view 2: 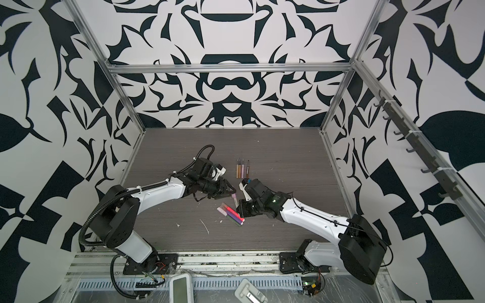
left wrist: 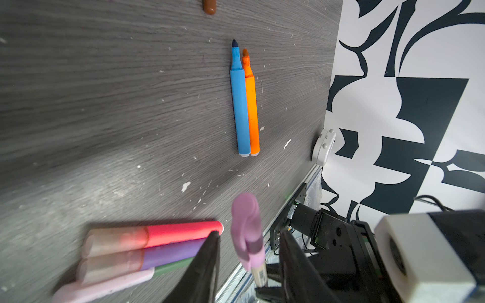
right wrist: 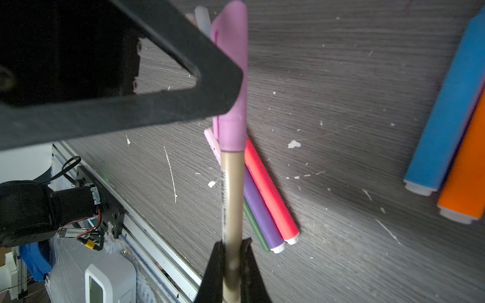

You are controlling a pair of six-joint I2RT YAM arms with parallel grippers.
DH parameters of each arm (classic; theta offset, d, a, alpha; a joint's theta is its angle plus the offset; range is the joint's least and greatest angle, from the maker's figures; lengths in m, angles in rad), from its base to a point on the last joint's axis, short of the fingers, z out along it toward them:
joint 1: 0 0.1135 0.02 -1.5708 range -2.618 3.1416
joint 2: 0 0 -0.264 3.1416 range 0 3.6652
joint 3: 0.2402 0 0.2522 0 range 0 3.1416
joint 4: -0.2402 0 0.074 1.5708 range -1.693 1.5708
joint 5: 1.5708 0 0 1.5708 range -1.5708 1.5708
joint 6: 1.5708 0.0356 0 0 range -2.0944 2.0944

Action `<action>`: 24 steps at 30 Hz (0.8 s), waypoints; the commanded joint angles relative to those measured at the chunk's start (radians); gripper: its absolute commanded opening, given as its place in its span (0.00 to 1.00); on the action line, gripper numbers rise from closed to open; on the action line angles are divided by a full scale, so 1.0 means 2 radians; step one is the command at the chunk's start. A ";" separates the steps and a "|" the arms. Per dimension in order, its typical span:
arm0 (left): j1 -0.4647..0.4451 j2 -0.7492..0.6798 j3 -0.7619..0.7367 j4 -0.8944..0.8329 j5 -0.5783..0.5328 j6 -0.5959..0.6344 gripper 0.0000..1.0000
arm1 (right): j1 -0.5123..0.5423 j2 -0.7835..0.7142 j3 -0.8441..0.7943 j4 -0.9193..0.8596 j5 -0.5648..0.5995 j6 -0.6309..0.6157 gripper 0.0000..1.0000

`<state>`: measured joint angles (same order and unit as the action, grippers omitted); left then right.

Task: Open the pen caps
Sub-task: 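Grip the lilac cap with the left gripper while the right holds the marker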

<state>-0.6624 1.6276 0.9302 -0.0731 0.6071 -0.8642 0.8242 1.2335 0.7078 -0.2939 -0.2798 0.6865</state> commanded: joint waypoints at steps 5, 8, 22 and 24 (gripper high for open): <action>-0.005 0.008 0.013 0.003 0.000 0.000 0.40 | -0.002 -0.012 0.007 0.017 -0.018 0.007 0.00; -0.008 0.011 0.015 0.003 0.000 0.000 0.39 | -0.002 -0.012 0.004 0.021 -0.020 0.008 0.00; -0.015 0.020 0.025 0.002 0.001 0.002 0.17 | -0.002 -0.014 0.000 0.024 -0.023 0.007 0.00; -0.015 0.019 0.026 0.003 0.001 0.003 0.14 | -0.002 -0.015 -0.001 0.024 -0.024 0.007 0.00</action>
<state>-0.6891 1.6566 0.9649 -0.0689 0.6140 -0.8711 0.8242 1.2293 0.7052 -0.2680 -0.3176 0.7010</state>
